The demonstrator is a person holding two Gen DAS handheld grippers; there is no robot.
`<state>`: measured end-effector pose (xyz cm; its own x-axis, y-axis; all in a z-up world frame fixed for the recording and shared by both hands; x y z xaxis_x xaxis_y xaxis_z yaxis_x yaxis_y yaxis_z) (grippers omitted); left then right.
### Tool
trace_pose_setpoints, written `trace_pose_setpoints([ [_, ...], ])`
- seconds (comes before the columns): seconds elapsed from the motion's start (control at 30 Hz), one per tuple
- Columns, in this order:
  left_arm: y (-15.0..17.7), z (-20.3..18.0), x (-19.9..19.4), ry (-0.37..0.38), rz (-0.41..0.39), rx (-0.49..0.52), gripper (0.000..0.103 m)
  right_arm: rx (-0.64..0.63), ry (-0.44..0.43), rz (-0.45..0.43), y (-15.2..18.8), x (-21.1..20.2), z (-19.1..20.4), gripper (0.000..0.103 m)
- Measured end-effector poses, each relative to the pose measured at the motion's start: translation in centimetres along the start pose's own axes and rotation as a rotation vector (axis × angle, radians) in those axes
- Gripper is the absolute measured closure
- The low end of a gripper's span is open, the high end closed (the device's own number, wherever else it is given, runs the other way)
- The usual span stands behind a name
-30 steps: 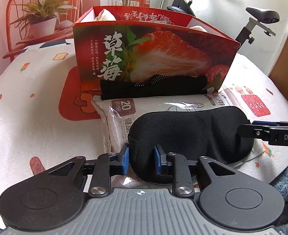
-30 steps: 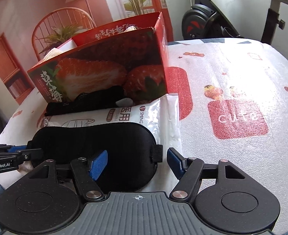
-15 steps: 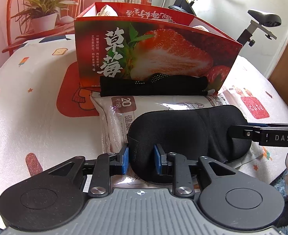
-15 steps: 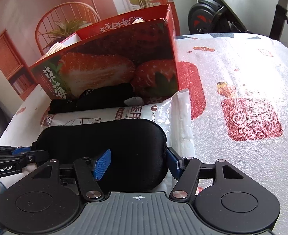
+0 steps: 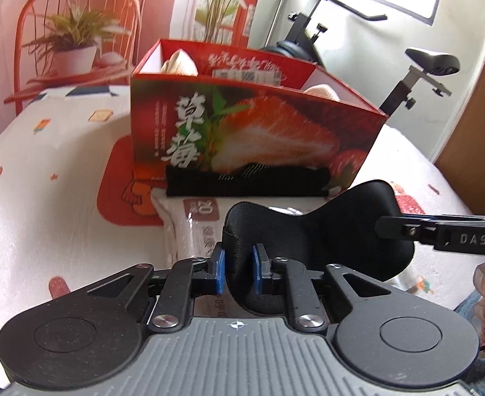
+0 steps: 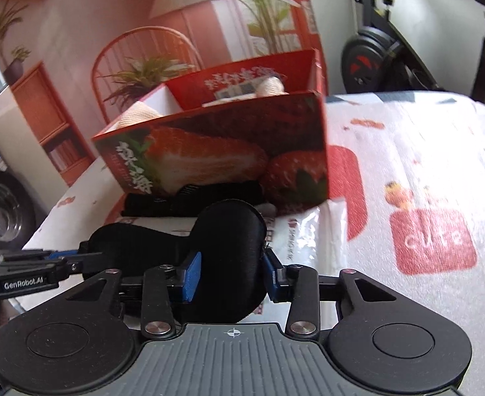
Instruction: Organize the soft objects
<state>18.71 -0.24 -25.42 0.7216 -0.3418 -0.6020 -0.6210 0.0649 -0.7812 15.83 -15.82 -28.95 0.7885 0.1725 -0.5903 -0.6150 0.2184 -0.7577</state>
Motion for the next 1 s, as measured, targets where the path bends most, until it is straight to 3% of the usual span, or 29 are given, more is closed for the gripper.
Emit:
trace_pose_setpoints([
  [0.13, -0.3, -0.2, -0.1, 0.006, -0.008, 0.002, 0.087, -0.052, -0.005, -0.009, -0.3, -0.3, 1.0, 0.072],
  [0.47, -0.6, 0.0, -0.3, 0.011, -0.019, -0.014, 0.089, -0.029, 0.005, -0.022, -0.5, -0.7, 0.2, 0.074],
  [1.0, -6.5, -0.5, -3.3, 0.014, -0.174, 0.0, 0.089, -0.062, -0.032, -0.174, -6.6, -3.7, 0.8, 0.075],
])
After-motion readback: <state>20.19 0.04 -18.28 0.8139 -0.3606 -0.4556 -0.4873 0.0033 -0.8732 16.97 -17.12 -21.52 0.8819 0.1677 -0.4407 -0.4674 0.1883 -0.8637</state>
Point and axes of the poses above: each gripper's, at about its wrist camera, not at the fingertips, and x roughly the way its jaws point, z to its left, y to its underside, the point moved 9 cm from there along x, roughly the way its jaws point, and after that the axes turned 5 degrees about -z, right-handed, at the moved point
